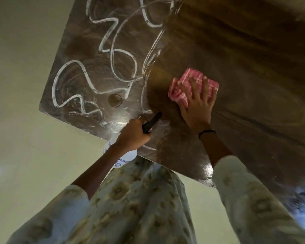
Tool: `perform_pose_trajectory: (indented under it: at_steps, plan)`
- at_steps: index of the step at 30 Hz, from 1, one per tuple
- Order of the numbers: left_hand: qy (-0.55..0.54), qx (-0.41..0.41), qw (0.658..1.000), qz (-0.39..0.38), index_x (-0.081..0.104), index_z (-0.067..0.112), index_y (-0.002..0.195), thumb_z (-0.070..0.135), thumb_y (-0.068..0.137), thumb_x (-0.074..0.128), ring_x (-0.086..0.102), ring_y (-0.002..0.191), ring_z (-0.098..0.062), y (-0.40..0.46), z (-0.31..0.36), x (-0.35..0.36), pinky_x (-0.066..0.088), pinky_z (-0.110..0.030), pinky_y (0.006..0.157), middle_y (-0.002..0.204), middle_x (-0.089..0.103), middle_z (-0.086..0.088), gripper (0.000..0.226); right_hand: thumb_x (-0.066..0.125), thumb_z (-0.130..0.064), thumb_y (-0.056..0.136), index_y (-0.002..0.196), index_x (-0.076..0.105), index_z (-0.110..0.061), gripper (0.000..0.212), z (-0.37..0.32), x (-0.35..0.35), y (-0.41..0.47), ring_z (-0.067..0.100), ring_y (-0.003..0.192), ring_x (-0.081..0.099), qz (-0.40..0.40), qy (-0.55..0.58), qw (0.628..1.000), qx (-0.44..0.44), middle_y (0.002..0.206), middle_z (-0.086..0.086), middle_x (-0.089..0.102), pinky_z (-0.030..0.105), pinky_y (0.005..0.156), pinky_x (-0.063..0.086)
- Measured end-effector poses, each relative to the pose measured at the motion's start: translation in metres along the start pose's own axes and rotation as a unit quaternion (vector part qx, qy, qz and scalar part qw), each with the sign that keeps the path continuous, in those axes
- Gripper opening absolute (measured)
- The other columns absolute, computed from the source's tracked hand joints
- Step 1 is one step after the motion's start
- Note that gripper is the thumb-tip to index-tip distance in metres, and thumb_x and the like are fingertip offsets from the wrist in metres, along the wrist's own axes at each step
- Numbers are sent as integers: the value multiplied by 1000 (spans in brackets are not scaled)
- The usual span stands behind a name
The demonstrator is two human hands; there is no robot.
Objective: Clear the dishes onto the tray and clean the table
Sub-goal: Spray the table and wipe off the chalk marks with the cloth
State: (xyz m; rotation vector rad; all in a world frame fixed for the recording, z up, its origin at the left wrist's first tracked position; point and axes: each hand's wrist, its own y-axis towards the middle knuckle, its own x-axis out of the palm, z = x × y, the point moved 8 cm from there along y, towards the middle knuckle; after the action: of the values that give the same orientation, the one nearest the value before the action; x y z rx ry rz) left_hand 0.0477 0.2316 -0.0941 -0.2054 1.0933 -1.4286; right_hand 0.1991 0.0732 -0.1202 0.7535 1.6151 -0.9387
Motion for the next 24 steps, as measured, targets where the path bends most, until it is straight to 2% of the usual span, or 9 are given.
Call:
perform_pose_trajectory:
  at_steps: [2, 3, 6, 9, 12, 15, 19, 22, 24]
  plan:
    - [8, 2, 1000, -5, 65, 12, 86, 25, 66, 54, 65, 67, -28, -7, -4, 7, 56, -45, 67, 76, 68, -12, 27, 31, -58, 96, 147, 27, -38, 55, -21, 2, 12, 40, 145, 8, -6, 5, 999, 41, 159, 2, 19, 63, 108, -7]
    - [10, 4, 1000, -9, 65, 13, 85, 23, 67, 55, 65, 65, -28, -11, -7, 10, 56, -46, 65, 74, 68, -13, 22, 31, -58, 96, 147, 26, -38, 55, -36, 6, 14, 40, 145, 8, -14, 5, 1000, 26, 159, 2, 18, 64, 108, -8]
    - [16, -2, 1000, -27, 64, 14, 82, 23, 66, 55, 64, 61, -29, -24, -16, 18, 56, -45, 62, 70, 66, -13, 21, 35, -58, 95, 146, 29, -42, 53, -81, 15, -7, 40, 144, 15, -16, -7, 993, -114, 157, 2, 26, 66, 110, 2]
    - [20, -7, 999, -33, 64, 14, 82, 27, 63, 52, 64, 62, -29, -38, -27, 26, 55, -43, 62, 71, 66, -13, 26, 30, -59, 95, 147, 25, -43, 55, -79, 24, -50, 38, 145, 16, -25, -43, 972, -228, 157, 1, 25, 64, 112, 6]
    - [20, -18, 999, -36, 66, 8, 87, 22, 67, 57, 64, 65, -31, -48, -34, 33, 53, -40, 62, 74, 67, -15, 26, 33, -57, 94, 146, 26, -41, 55, -32, 16, -66, 38, 144, 16, 0, -9, 989, -146, 156, 2, 28, 65, 112, 8]
    - [15, -23, 999, -39, 61, 5, 76, 7, 75, 61, 57, 60, -28, -53, -39, 40, 46, -33, 60, 65, 60, -10, 2, 32, -57, 95, 146, 28, -39, 53, -1, 14, -70, 39, 144, 15, -3, 15, 999, -35, 156, 4, 28, 64, 113, 5]
    - [16, -30, 999, -28, 46, 21, 59, 4, 73, 61, 48, 51, -21, -59, -50, 44, 37, -28, 54, 56, 49, -4, 27, 33, -58, 96, 147, 25, -39, 55, -4, 16, -70, 39, 145, 11, -20, 4, 999, -43, 158, 3, 23, 65, 112, 4]
    - [-3, -18, 999, -33, 54, 9, 68, 8, 72, 60, 52, 53, -28, -62, -56, 44, 40, -32, 56, 62, 57, -13, 8, 31, -58, 96, 147, 26, -38, 55, -3, 18, -70, 40, 145, 10, -19, -1, 999, -34, 158, 4, 22, 67, 111, 7]
    - [-4, -8, 999, -40, 59, 2, 80, 8, 72, 60, 56, 59, -33, -64, -60, 42, 44, -39, 58, 67, 61, -18, 10, 31, -58, 96, 146, 28, -37, 55, -8, 18, -69, 41, 145, 12, -22, 1, 1000, -23, 158, 5, 23, 69, 110, 8]
